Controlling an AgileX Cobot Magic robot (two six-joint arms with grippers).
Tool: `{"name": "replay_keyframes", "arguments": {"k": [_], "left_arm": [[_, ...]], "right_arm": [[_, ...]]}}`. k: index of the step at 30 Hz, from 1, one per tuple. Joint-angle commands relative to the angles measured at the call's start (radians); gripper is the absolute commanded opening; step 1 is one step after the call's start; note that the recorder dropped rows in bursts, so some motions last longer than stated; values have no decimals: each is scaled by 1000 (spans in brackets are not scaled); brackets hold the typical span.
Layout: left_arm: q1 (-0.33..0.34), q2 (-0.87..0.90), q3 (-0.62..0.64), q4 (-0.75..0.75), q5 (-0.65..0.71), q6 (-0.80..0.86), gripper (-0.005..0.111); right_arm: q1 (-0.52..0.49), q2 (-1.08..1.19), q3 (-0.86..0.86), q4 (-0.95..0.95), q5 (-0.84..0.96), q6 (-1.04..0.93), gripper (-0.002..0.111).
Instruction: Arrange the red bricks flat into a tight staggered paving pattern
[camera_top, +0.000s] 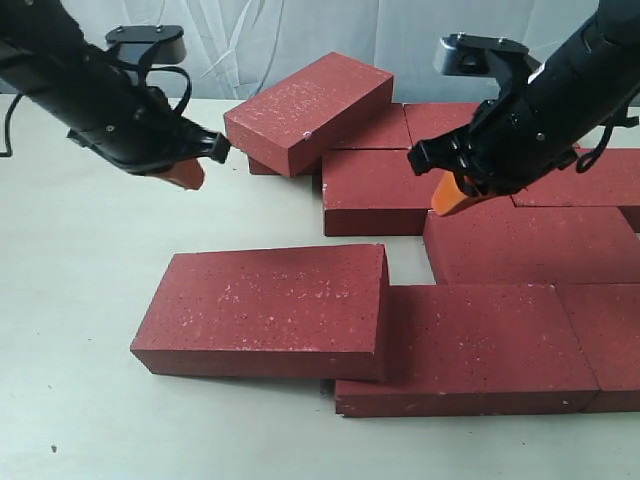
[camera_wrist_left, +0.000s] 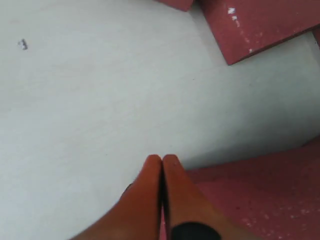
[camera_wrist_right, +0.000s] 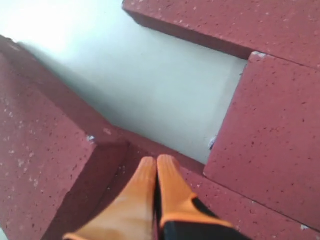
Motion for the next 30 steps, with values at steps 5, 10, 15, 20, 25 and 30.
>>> {"name": "replay_keyframes", "arguments": {"k": [5,10,15,20,25,30], "left_arm": [[163,-52,166,2,-26,-24,0],[184,-52,251,19,-30,-21,0],[184,-41,311,21,-82,-19,0],[184,-20,318,13,-84,-17,0],[184,26,318,-77,-78,68,0],[184,69,318,-184,-72,164,0]], "right_arm": [[77,-10,-3,-42,59,-2,-1],[128,-10,-3,-70,86,0,-1],[166,-10,-3,-79,102,2,-1],[200,-10,-3,-112,123,19,-1],[225,14,-3,-228,130,116,-1],[249,39,33,-225,108,118,-1]]}}
